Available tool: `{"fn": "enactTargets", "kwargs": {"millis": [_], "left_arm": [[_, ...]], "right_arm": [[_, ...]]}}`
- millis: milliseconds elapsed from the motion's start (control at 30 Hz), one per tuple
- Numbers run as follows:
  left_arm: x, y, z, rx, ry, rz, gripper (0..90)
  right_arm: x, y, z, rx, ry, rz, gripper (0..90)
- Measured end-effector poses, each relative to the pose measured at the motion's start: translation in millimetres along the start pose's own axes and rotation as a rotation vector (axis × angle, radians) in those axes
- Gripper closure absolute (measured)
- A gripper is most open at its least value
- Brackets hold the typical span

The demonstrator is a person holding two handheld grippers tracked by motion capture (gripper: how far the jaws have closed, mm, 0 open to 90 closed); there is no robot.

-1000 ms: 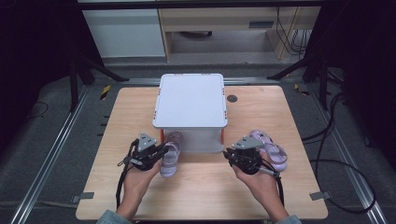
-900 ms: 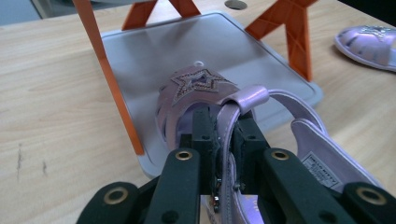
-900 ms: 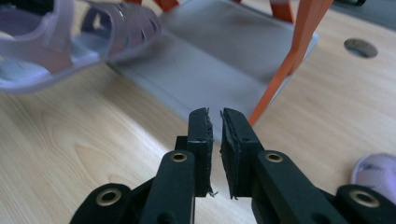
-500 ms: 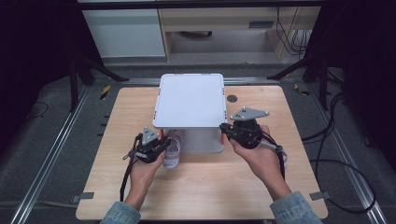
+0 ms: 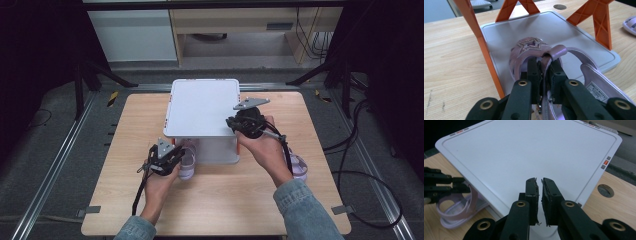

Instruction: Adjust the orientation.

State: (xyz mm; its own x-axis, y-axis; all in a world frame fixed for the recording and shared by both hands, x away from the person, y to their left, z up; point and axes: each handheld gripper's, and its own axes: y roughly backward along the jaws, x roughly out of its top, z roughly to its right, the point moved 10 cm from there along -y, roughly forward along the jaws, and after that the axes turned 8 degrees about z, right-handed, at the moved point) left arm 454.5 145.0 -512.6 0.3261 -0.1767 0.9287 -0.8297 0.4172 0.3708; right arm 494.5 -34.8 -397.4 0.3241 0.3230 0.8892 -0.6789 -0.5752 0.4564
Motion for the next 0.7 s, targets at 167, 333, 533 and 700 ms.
{"fn": "enactTargets", "kwargs": {"millis": [167,333,533,700], "left_arm": [[2.0,-7.3,3.8,0.016,0.01,0.032,81.1],[4.2,-12.4,7.8,0.038,-0.011,0.06,81.1],[-4.4,-17.2,9.8,0.035,-0.01,0.041,81.2],[-8.5,-22.0,8.5,0.035,0.0,0.031,81.1]], "right_arm": [[0.3,-13.1,3.8,0.002,-0.027,-0.013,83.0],[-0.5,-20.1,4.6,0.001,-0.021,-0.032,83.0],[-2.8,-24.7,2.3,0.004,-0.011,-0.044,82.9],[-3.4,-26.8,4.8,-0.001,-0.016,-0.045,82.8]]}}
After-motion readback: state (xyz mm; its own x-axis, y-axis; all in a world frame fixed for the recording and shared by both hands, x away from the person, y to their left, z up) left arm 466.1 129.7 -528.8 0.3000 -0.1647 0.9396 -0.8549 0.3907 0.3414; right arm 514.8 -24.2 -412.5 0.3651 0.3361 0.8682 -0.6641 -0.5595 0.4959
